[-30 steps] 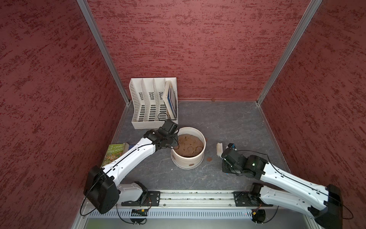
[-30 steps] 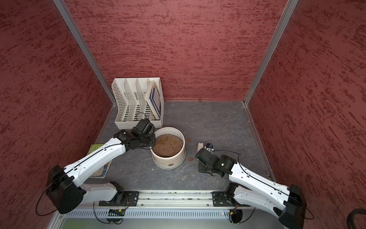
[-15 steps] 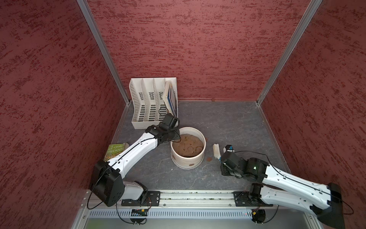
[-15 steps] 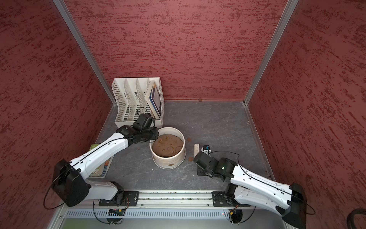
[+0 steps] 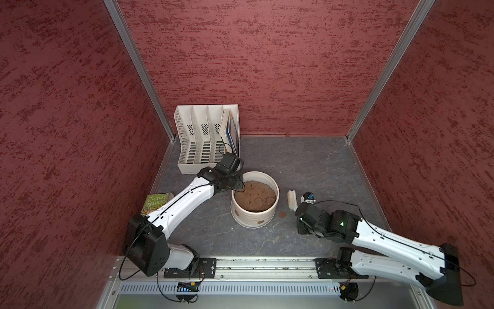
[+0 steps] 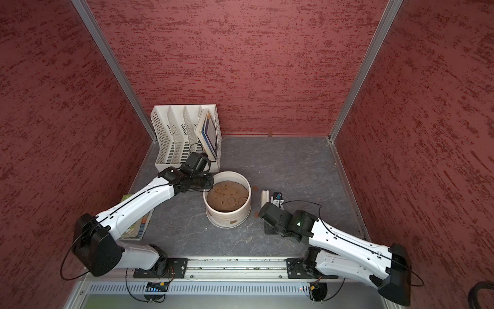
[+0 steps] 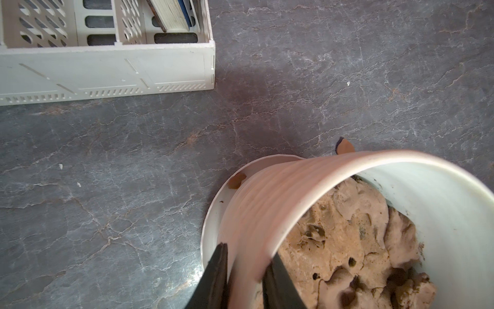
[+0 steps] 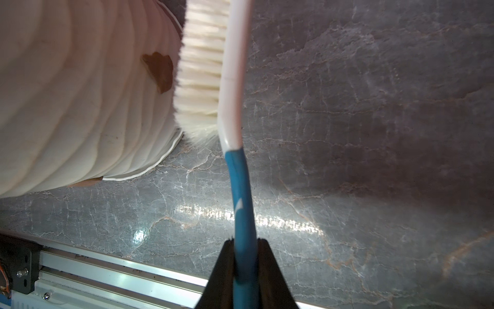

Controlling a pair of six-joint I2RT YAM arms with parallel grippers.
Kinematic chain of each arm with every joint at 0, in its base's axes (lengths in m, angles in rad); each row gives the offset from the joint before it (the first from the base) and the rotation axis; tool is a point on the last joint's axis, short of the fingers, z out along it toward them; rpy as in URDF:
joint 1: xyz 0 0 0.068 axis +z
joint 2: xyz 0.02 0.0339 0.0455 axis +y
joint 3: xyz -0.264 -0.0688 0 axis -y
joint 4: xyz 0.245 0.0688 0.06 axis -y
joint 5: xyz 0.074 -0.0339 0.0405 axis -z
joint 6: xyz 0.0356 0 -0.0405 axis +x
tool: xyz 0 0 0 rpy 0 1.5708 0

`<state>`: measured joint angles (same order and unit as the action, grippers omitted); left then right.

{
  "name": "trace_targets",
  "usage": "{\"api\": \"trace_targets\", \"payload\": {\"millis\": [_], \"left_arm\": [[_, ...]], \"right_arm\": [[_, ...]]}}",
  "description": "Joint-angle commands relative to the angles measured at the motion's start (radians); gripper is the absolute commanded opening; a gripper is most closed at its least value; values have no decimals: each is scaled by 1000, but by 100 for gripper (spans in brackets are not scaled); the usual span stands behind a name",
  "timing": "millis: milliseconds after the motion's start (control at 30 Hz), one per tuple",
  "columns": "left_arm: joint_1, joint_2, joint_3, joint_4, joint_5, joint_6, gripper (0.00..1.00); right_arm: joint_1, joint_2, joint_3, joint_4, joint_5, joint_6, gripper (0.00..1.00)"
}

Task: Scrub the dried mud off the ceramic pot
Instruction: Rotate the pot on the tray, then brush off the soil from the pot.

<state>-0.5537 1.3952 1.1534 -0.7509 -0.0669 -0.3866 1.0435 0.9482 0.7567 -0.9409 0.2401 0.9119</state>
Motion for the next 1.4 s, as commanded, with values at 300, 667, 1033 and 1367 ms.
{"api": "trace_targets", "payload": {"millis": [300, 667, 1033, 1367], "left_arm": [[-17, -1, 36, 34, 29, -21, 0], [-33, -9, 34, 36, 44, -24, 0], [-56, -6, 24, 45, 54, -22, 0], [-60, -16, 22, 39, 48, -7, 0]], "right_arm": [[20, 11, 53, 45, -39, -61, 0], [45, -18, 12, 137, -135, -68, 0], [44, 43, -14, 201, -179, -61, 0], [3, 194, 45, 199, -165, -118, 0]]}}
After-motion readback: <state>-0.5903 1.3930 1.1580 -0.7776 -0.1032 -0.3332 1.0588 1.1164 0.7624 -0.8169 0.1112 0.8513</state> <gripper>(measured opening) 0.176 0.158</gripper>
